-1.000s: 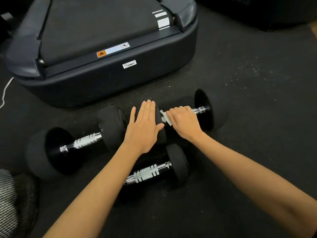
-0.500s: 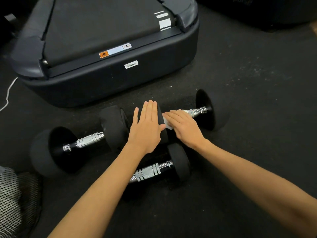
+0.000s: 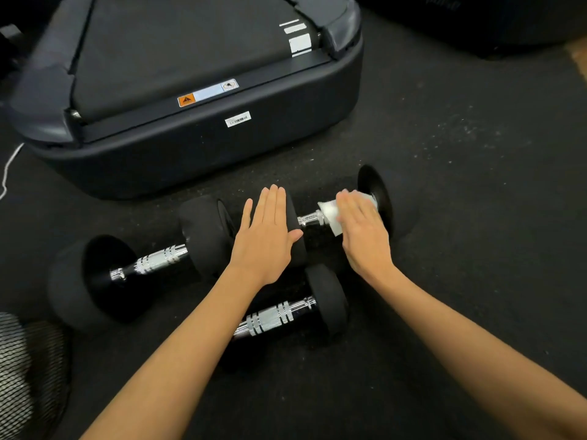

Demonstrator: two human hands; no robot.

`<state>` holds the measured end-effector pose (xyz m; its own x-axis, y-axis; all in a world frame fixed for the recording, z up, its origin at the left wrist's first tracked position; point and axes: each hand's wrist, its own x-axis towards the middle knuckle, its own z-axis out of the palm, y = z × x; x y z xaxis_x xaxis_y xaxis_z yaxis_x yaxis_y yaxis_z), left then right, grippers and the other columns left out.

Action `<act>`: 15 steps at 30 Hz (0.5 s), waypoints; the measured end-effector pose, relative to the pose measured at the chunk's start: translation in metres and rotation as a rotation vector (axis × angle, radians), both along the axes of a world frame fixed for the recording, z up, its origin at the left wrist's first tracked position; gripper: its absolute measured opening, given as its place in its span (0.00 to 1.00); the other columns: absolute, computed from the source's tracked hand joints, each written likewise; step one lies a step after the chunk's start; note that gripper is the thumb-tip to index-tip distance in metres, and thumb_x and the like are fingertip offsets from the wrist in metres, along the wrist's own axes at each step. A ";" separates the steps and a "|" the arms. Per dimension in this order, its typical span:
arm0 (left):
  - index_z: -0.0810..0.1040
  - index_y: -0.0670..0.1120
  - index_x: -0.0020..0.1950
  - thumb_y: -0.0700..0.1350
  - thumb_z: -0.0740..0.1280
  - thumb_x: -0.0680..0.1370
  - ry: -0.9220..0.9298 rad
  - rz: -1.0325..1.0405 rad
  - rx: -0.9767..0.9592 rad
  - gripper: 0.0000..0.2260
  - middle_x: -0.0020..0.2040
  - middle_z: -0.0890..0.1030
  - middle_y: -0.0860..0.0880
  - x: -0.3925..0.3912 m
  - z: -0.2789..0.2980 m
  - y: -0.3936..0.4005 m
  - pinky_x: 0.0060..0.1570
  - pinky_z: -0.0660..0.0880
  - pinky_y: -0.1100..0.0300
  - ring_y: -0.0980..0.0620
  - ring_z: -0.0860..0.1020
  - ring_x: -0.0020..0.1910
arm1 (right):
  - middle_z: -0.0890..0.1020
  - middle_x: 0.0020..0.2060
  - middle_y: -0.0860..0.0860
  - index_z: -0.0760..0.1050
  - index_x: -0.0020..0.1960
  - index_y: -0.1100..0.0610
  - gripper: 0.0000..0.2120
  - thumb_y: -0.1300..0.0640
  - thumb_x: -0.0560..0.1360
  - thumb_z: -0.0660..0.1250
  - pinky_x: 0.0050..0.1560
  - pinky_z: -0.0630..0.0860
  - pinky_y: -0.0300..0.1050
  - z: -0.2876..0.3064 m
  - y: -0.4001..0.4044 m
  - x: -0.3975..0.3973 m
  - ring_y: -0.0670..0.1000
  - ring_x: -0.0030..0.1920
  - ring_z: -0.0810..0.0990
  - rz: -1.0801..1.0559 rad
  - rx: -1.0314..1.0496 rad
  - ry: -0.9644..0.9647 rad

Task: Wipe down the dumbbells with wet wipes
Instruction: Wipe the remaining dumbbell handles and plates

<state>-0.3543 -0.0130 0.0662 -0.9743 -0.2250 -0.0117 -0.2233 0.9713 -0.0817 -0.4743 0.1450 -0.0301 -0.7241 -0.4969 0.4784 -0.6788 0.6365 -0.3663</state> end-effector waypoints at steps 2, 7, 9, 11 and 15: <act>0.41 0.39 0.80 0.57 0.48 0.83 0.003 -0.001 0.007 0.33 0.81 0.45 0.43 -0.001 0.000 0.000 0.78 0.44 0.48 0.46 0.43 0.80 | 0.74 0.67 0.60 0.68 0.70 0.65 0.20 0.61 0.80 0.56 0.70 0.67 0.56 0.005 -0.011 0.005 0.61 0.70 0.68 -0.083 0.078 -0.026; 0.41 0.39 0.80 0.56 0.50 0.83 0.008 0.004 0.022 0.33 0.81 0.45 0.43 0.000 0.000 0.001 0.78 0.44 0.48 0.46 0.43 0.80 | 0.68 0.72 0.59 0.62 0.74 0.64 0.28 0.71 0.74 0.57 0.73 0.63 0.55 -0.003 0.006 0.001 0.58 0.75 0.62 -0.031 0.076 -0.051; 0.42 0.39 0.80 0.56 0.50 0.83 0.018 0.004 0.028 0.33 0.81 0.45 0.43 0.000 -0.002 0.001 0.78 0.45 0.47 0.46 0.43 0.80 | 0.66 0.73 0.60 0.61 0.74 0.65 0.30 0.72 0.73 0.59 0.74 0.60 0.55 -0.001 0.002 0.002 0.59 0.75 0.60 -0.096 0.068 -0.079; 0.42 0.39 0.80 0.57 0.49 0.83 0.019 0.004 0.024 0.33 0.81 0.46 0.42 -0.001 -0.002 0.001 0.78 0.45 0.47 0.46 0.44 0.80 | 0.70 0.70 0.60 0.65 0.72 0.66 0.28 0.74 0.72 0.59 0.73 0.62 0.57 0.005 -0.011 0.006 0.61 0.74 0.63 -0.047 0.021 -0.145; 0.41 0.39 0.80 0.57 0.48 0.83 -0.009 0.003 -0.004 0.33 0.81 0.45 0.42 0.000 0.000 0.001 0.78 0.45 0.47 0.45 0.44 0.80 | 0.77 0.60 0.52 0.73 0.66 0.60 0.17 0.65 0.78 0.57 0.64 0.71 0.49 0.006 0.003 0.000 0.54 0.64 0.73 0.144 -0.078 -0.055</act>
